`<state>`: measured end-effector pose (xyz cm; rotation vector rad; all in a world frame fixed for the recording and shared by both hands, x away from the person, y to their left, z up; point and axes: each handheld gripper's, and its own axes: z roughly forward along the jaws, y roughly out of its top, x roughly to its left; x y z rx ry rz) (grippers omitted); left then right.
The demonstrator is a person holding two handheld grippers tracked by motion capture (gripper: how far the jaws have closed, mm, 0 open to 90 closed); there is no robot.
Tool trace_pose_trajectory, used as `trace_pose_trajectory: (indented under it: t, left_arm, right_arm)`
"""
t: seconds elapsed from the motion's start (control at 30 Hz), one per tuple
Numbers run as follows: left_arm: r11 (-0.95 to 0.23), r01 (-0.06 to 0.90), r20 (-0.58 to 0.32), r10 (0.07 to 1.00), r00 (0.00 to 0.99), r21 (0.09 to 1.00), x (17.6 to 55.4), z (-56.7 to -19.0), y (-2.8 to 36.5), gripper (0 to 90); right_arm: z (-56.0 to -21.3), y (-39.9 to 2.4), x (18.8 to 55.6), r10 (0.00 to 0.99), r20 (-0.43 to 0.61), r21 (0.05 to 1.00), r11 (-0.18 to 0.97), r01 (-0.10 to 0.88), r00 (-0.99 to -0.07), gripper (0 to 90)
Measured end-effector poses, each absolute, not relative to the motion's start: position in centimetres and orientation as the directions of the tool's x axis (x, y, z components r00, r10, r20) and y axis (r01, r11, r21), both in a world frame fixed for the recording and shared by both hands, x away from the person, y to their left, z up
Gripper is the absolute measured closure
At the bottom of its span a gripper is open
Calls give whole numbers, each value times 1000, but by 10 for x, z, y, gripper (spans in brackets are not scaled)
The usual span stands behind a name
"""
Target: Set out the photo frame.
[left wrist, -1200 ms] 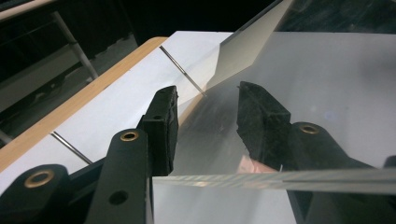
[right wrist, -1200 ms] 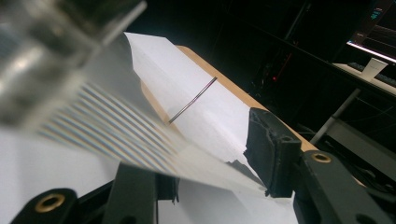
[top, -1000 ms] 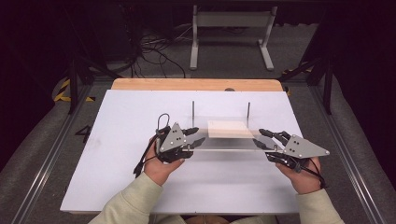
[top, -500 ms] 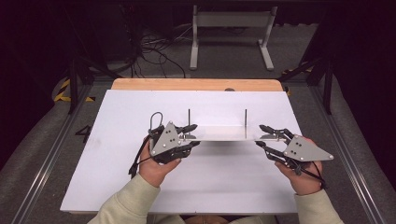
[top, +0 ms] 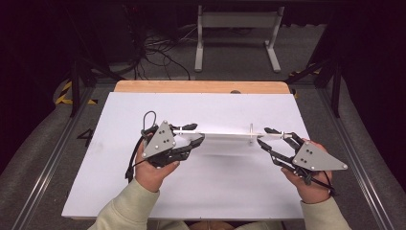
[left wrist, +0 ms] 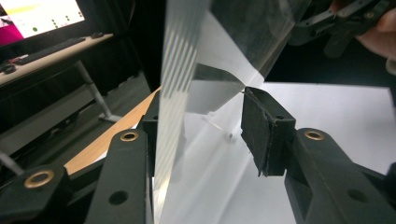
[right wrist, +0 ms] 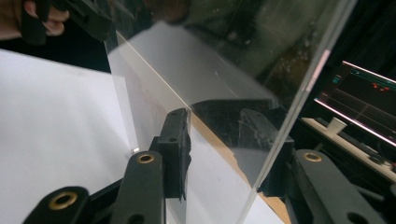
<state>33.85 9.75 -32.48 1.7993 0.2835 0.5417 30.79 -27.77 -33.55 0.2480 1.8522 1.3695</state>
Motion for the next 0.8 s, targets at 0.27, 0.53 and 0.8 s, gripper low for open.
trace_pose_trajectory:
  t: [0.27,0.53,0.8]
  left_arm:
    - [-234,-81,182,452,874,969,329,-311,110,578]
    - [-195,-90,172,465,868,977,314,-299,121,596]
    - [-156,-84,149,466,872,984,301,-288,132,631]
  right_arm:
    - [-322,-271,299,569,-437,898,325,-297,-697,617]
    - [-315,-263,296,559,-377,923,289,-253,-738,615]
    - [-309,-258,296,538,-289,954,228,-193,-792,614]
